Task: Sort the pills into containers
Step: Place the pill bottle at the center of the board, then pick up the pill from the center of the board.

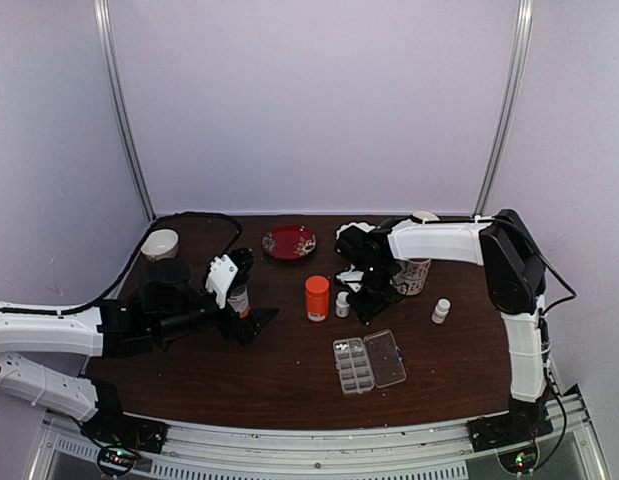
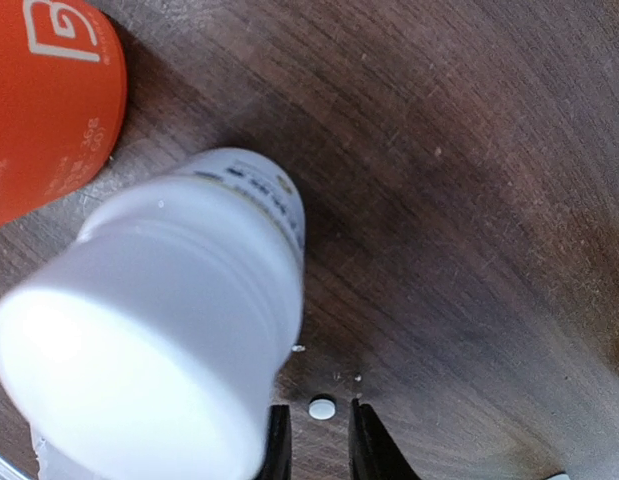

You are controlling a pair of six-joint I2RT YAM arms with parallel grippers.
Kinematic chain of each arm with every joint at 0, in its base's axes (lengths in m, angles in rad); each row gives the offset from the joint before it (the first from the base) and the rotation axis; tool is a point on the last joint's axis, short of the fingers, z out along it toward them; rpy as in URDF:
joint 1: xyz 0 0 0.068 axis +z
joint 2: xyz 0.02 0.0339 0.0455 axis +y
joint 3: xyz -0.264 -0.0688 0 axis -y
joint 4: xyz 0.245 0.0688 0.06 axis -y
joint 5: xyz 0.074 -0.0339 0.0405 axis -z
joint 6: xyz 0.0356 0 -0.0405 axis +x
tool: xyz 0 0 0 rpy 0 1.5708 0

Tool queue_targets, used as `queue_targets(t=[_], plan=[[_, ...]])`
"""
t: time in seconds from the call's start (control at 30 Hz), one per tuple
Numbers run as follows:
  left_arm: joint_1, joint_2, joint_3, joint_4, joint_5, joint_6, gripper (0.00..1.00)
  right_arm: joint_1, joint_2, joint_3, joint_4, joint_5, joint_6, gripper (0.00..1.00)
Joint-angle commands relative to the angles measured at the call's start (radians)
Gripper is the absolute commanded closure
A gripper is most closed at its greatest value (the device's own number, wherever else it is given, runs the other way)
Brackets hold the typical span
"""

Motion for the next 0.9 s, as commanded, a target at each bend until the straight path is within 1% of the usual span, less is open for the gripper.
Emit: queue_targets(t=[0.0,0.67,0.87], plan=[[0.006,0.003,-0.003,0.028,-0.005,0.008,0.02,-0.007,0.021,0.02,-0.019,-0.009,-0.007,0.78],[0.008,0.0,-0.007,0.025,-0.008,0.007,0.03,-0.008,0.035,-0.022,0.003,-0.017,-0.002,0.8],[0.006,0.002,-0.006,0.026,-0.008,0.007,0.02,-0.008,0.034,-0.033,0.009,-0.011,0.002,0.84]])
